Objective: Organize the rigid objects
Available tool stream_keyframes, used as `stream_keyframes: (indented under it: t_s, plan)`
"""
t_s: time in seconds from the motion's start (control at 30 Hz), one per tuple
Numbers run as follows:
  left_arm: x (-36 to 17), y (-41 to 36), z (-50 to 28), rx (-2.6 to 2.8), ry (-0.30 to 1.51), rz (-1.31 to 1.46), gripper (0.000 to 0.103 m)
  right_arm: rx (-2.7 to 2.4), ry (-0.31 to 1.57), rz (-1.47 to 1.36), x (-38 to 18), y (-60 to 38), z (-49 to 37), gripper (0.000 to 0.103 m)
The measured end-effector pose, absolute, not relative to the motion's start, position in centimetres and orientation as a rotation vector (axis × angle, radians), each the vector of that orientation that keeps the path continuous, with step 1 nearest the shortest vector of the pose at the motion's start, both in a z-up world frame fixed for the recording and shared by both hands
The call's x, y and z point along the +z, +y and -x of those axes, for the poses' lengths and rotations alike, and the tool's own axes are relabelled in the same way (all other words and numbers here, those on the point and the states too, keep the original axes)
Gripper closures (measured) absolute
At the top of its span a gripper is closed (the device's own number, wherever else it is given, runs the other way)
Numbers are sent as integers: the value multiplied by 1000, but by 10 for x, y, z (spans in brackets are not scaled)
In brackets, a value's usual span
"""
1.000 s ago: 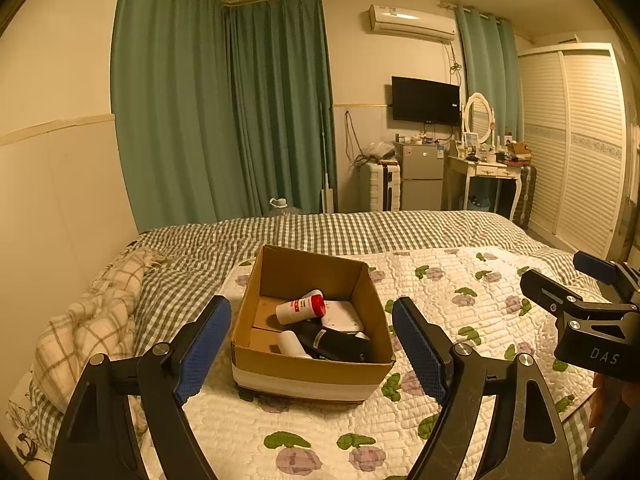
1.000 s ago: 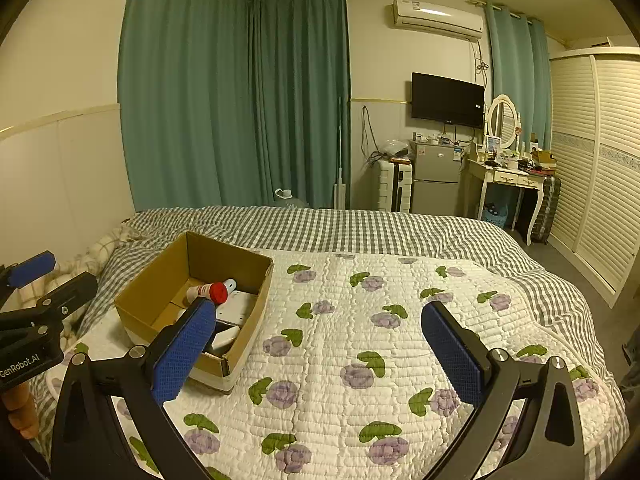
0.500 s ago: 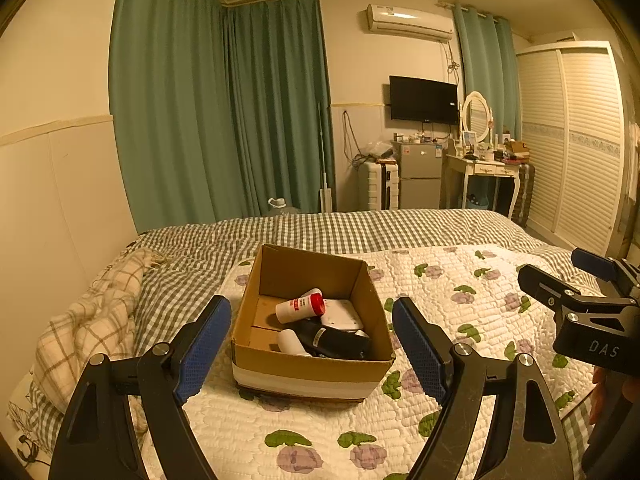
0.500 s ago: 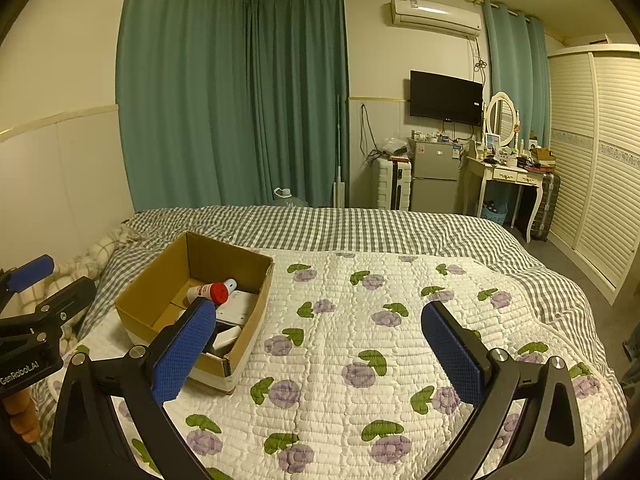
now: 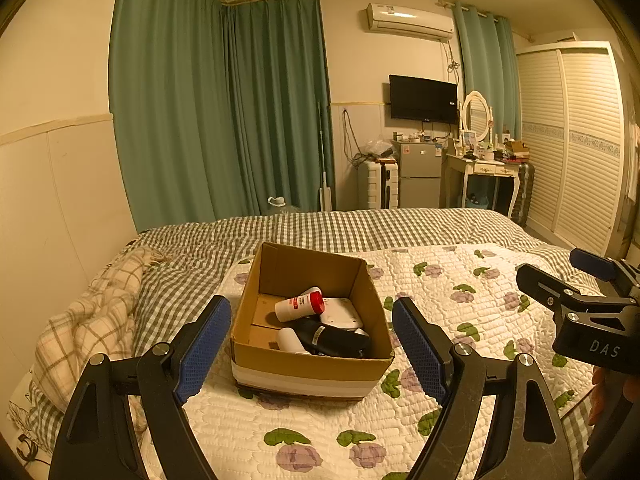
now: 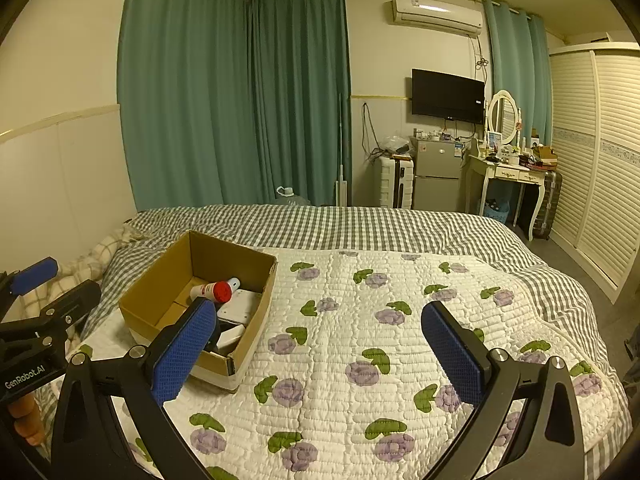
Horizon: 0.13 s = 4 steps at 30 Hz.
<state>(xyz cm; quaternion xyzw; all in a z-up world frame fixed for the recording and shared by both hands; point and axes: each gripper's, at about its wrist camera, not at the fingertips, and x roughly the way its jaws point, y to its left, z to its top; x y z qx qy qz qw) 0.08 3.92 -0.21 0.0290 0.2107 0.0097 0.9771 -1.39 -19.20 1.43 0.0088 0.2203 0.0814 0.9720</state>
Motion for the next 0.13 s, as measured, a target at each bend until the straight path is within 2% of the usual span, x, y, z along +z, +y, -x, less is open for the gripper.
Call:
stream_keyframes:
  t_s: [0.13]
  plan:
    - [-2, 39, -1, 16, 424, -59, 17, 163, 446, -24, 16, -193, 15, 0]
